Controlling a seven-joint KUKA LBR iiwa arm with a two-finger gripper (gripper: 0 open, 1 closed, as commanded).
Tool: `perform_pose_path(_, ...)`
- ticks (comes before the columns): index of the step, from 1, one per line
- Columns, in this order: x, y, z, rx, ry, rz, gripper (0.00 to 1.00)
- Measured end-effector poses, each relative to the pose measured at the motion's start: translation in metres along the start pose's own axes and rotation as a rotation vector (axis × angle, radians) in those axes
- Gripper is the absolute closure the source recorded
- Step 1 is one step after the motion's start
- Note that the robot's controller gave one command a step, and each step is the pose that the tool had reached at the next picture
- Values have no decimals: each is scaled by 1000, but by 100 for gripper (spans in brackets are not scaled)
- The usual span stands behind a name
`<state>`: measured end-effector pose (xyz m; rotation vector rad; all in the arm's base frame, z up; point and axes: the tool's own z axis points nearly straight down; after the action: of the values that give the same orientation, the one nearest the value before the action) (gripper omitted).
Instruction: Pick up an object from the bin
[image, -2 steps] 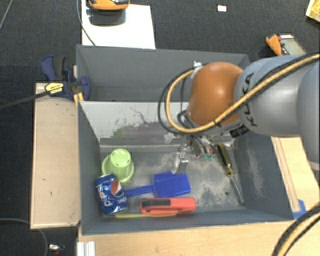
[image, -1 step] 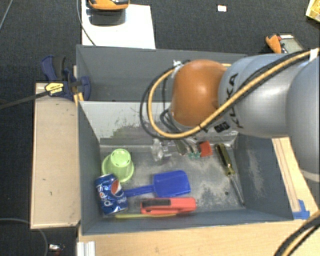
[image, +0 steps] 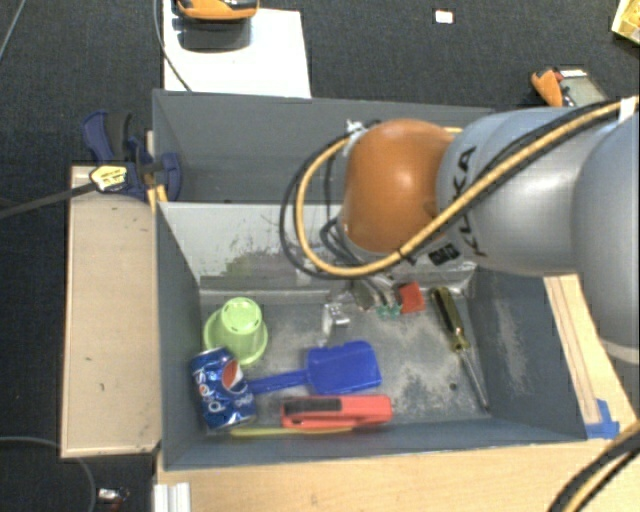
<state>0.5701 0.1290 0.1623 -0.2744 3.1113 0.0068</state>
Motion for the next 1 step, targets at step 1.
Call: perform_pose_path(1, 0, 0, 0, 0, 0, 1, 0)
